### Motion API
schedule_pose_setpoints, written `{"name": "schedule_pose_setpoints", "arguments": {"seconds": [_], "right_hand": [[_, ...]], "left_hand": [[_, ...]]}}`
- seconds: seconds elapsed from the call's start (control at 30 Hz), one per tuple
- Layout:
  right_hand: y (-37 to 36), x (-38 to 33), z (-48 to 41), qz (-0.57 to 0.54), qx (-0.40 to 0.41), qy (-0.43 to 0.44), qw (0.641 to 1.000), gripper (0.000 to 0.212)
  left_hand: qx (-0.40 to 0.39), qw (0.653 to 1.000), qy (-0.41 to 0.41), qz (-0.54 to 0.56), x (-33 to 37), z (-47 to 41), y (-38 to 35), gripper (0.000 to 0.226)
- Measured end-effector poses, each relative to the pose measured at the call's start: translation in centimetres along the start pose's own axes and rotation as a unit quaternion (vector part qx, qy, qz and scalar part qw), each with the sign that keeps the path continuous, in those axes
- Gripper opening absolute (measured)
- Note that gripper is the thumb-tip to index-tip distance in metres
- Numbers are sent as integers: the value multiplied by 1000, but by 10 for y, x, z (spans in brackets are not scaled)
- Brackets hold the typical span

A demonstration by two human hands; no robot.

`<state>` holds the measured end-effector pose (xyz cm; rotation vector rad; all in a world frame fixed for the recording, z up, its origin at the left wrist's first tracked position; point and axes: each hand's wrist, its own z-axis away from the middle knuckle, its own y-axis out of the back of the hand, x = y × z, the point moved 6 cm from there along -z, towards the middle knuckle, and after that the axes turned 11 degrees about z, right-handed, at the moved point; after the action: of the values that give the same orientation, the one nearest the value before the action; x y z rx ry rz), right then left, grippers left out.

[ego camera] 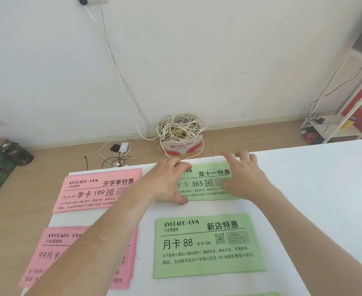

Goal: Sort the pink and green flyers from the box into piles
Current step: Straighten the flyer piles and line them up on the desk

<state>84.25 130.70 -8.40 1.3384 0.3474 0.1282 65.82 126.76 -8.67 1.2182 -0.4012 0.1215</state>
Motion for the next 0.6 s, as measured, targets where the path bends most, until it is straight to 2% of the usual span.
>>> {"name": "schedule_pose_setpoints", "arguments": {"seconds": [0.1, 0.17, 0.4, 0.6], "right_hand": [[-4, -10, 0, 57, -79, 117, 988, 101], [-9, -13, -2, 109, -128, 152, 974, 110], [-5, -7, -20, 113, -110, 181, 971, 111], [4, -8, -5, 86, -94, 165, 978, 110]], "left_hand": [[-7, 1000, 5, -1, 0, -2, -1, 99], [-10, 1000, 8, 1, -1, -3, -2, 101], [-11, 1000, 13, 17, -6, -3, -3, 106], [-3, 1000, 14, 6, 5, 8, 2, 108]]}}
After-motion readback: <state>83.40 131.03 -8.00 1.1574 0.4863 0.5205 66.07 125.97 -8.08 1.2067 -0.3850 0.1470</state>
